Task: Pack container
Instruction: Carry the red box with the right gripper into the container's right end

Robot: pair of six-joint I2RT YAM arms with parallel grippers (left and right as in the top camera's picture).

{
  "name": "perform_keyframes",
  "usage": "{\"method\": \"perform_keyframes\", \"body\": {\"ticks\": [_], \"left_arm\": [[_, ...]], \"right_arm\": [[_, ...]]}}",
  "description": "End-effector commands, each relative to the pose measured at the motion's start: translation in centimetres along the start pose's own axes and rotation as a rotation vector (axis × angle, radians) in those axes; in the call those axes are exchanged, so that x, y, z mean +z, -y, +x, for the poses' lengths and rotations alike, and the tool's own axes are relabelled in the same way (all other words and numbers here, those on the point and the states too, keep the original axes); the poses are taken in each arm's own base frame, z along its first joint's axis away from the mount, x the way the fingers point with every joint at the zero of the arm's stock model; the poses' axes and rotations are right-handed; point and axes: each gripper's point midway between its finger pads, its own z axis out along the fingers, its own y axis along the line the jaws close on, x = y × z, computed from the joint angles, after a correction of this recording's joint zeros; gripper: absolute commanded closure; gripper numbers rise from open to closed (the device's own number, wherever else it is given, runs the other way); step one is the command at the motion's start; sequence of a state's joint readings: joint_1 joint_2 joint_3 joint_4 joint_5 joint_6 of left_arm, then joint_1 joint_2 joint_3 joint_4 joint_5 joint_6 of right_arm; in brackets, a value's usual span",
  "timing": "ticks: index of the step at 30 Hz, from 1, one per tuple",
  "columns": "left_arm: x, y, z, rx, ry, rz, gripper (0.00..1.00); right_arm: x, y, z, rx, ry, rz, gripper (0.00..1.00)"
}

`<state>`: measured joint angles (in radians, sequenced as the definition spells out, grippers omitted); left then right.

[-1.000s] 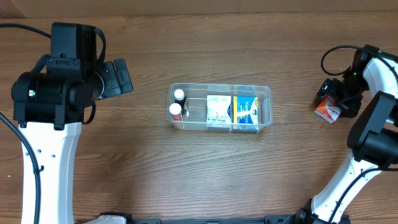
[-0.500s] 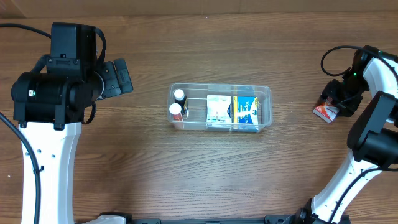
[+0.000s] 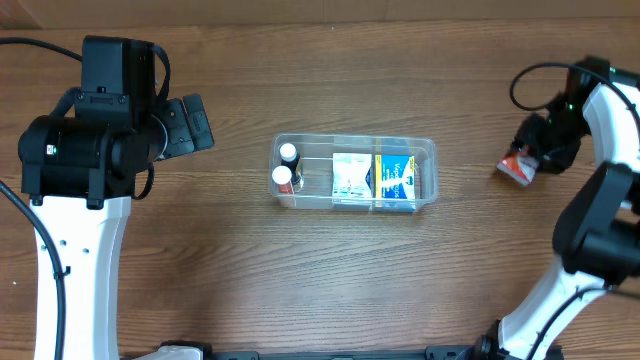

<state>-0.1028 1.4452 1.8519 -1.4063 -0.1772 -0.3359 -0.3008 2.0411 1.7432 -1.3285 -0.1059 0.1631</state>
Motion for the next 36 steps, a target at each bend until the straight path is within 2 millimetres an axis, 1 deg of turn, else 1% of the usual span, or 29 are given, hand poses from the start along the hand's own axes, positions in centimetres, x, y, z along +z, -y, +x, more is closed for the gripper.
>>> {"method": "perform_keyframes", "body": {"ticks": [1, 4, 5, 7, 8, 9, 12, 13, 16, 20, 23, 27, 31, 33, 36], "left_arm": [[0.4, -0.3, -0.1, 0.016, -0.001, -0.018, 0.0], [0.4, -0.3, -0.1, 0.016, -0.001, -0.018, 0.0], [0.4, -0.3, -0.1, 0.016, -0.001, -0.017, 0.0], [0.4, -0.3, -0.1, 0.016, -0.001, -0.017, 0.0], [0.4, -0.3, -0.1, 0.016, -0.001, -0.017, 0.0], [0.4, -0.3, -0.1, 0.016, -0.002, -0.017, 0.0], [0.4, -0.3, -0.1, 0.015, -0.002, -0.018, 0.0], [0.4, -0.3, -0.1, 0.016, -0.002, -0.017, 0.0], [0.4, -0.3, 0.0, 0.015, -0.004, -0.018, 0.0], [0.3, -0.4, 0.0, 0.016, -0.007, -0.019, 0.0], [0.3, -0.4, 0.1, 0.017, -0.009, -0.02, 0.0], [0.3, -0.4, 0.1, 0.017, -0.009, -0.02, 0.0], [0.3, -0.4, 0.0, 0.017, -0.008, -0.019, 0.0], [0.3, -0.4, 0.1, 0.017, -0.008, -0.019, 0.0], [0.3, -0.4, 0.1, 0.017, -0.009, -0.019, 0.0]], "right_arm": [[-8.8, -7.0, 1.9, -0.185, 0.221, -0.123, 0.42], [-12.1, -11.6, 5.2, -0.333, 0.301, -0.172, 0.42], [-13.0, -13.4, 6.8, -0.405, 0.321, -0.191, 0.42], [-13.7, -16.0, 9.3, -0.499, 0.331, -0.216, 0.42], [-13.7, -16.9, 10.1, -0.527, 0.328, -0.222, 0.42], [-13.5, -18.1, 11.4, -0.558, 0.318, -0.225, 0.42], [-12.3, -19.9, 13.4, -0.595, 0.297, -0.202, 0.42], [-11.6, -20.3, 13.9, -0.612, 0.283, -0.19, 0.42], [-9.1, -20.7, 15.2, -0.623, 0.228, -0.141, 0.41], [-5.1, -20.1, 15.5, -0.611, 0.156, -0.094, 0.41], [-2.3, -19.2, 15.4, -0.598, 0.118, -0.067, 0.41], [1.3, -17.6, 16.0, -0.567, 0.066, -0.031, 0.41], [3.6, -16.9, 16.3, -0.566, 0.056, -0.024, 0.41], [4.1, -16.8, 16.3, -0.566, 0.055, -0.022, 0.41], [4.1, -16.8, 15.8, -0.566, 0.08, -0.011, 0.41]]}}
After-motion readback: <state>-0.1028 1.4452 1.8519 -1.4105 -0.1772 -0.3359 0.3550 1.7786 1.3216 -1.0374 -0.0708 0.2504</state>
